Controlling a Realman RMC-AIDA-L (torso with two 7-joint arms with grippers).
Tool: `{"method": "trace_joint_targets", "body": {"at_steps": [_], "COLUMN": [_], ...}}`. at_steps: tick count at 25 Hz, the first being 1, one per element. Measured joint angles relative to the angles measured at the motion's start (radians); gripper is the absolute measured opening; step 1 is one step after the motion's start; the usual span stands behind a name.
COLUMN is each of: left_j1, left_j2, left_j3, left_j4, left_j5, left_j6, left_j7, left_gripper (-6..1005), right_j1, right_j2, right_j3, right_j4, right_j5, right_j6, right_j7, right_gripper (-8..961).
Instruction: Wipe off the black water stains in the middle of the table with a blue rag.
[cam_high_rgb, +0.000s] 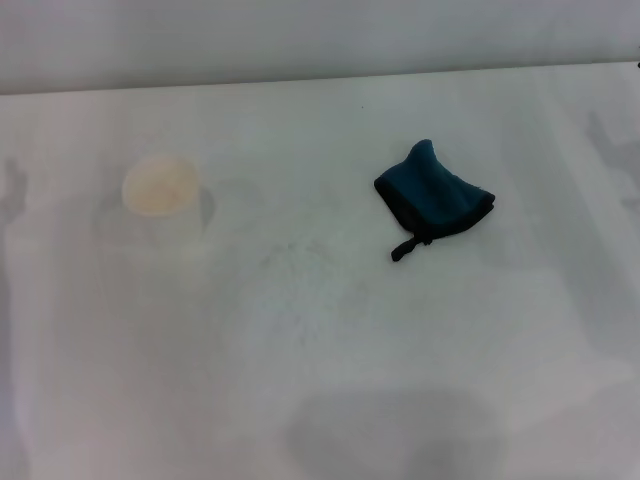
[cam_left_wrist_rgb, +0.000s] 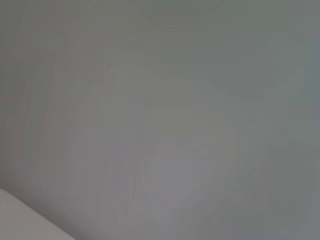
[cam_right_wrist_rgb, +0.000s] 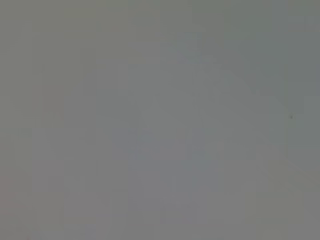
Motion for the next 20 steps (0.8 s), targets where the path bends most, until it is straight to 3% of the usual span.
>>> {"method": "trace_joint_targets", "body": {"at_steps": [20], "left_j1": [-0.026], "left_j2": [0.001], "left_j3": [-0.006], "left_j4": [-0.009], "left_j5": [-0.018], "left_j6": [-0.008], "left_j7": [-0.01], "left_gripper": [890], "right_j1": [0.032], "right_j2": [-0.004], "right_j3": [0.066], "right_j4": [0.024], "right_j5": [0.0], "right_j6": [-0.022], "right_j7": [-0.01], "right_gripper": [871]}}
